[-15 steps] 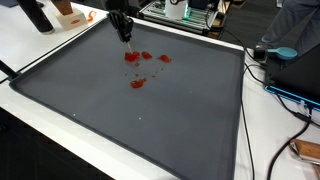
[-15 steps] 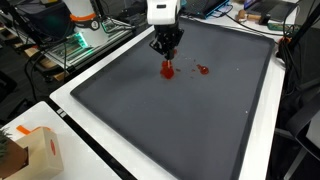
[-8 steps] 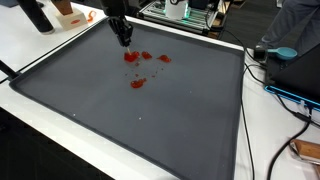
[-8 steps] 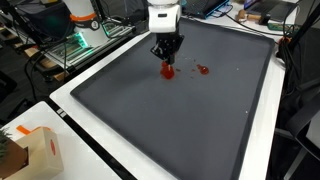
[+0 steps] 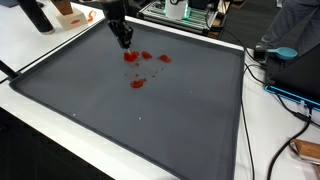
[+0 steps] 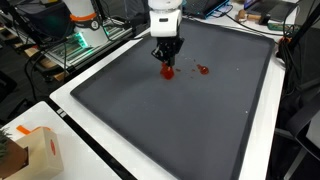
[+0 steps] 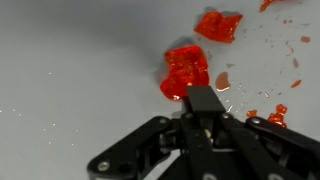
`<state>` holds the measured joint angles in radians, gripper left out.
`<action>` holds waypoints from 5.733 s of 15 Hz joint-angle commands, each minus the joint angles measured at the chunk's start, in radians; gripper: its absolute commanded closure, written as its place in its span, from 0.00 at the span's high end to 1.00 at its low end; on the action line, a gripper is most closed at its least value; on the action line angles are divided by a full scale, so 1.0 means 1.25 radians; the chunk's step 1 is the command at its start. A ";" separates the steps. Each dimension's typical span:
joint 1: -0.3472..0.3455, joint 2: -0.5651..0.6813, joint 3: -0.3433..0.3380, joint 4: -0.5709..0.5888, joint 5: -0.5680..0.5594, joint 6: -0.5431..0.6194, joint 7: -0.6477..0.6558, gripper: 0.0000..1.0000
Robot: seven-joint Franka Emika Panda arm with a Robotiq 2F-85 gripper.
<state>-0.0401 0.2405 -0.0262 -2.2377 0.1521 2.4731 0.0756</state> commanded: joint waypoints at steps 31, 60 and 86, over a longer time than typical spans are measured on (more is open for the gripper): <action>0.002 -0.188 -0.011 0.005 -0.068 -0.168 0.085 0.03; 0.001 -0.222 -0.017 0.060 0.029 -0.251 -0.048 0.03; -0.184 0.153 -0.040 0.229 0.562 -0.452 -0.723 0.03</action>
<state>-0.2528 0.4020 -0.0863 -1.9620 0.8125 1.9291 -0.8133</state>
